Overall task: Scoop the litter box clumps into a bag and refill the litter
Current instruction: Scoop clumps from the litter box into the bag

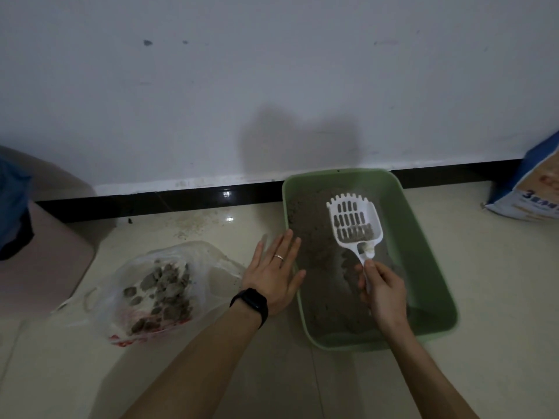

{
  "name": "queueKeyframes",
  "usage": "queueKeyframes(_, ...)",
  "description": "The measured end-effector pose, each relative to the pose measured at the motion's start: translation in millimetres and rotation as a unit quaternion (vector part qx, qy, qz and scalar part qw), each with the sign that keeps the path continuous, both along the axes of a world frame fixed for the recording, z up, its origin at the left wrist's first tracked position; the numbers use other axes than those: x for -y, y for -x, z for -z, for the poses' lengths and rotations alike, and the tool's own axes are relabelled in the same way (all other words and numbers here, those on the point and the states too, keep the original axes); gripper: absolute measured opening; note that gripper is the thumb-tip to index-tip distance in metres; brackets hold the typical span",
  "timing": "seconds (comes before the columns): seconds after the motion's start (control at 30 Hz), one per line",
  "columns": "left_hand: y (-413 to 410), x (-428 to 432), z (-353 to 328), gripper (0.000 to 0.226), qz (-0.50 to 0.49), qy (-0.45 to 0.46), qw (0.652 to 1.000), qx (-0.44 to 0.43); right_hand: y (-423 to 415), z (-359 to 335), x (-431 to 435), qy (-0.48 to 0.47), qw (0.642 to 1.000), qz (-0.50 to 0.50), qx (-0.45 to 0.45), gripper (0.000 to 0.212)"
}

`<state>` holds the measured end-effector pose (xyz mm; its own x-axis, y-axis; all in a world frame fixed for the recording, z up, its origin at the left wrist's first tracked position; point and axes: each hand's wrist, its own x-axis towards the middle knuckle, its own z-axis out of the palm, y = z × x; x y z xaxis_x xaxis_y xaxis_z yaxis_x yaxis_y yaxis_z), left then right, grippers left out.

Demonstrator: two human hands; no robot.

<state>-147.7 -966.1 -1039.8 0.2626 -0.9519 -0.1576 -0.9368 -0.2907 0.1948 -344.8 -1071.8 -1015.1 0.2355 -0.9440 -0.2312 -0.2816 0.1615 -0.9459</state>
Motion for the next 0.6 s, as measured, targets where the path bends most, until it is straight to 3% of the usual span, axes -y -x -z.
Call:
queueKeyframes(0.23,-7.9,0.1,-0.6,0.069,0.025,-0.006,1.000,0.010,2.4,-8.9,-3.4,-0.033,0.999,0.000,0.002,0.048)
queueKeyframes(0.5,-36.1,-7.5,-9.9,0.069,0.079,-0.009,0.996,0.030,5.3,-15.9,-0.5,-0.039,0.999,-0.005,-0.019,0.038)
queueKeyframes(0.6,-67.0,-21.1,-14.8,0.069,0.050,-0.017,0.998,0.038,1.6,-21.6,-1.4,-0.026,0.999,-0.016,-0.035,0.040)
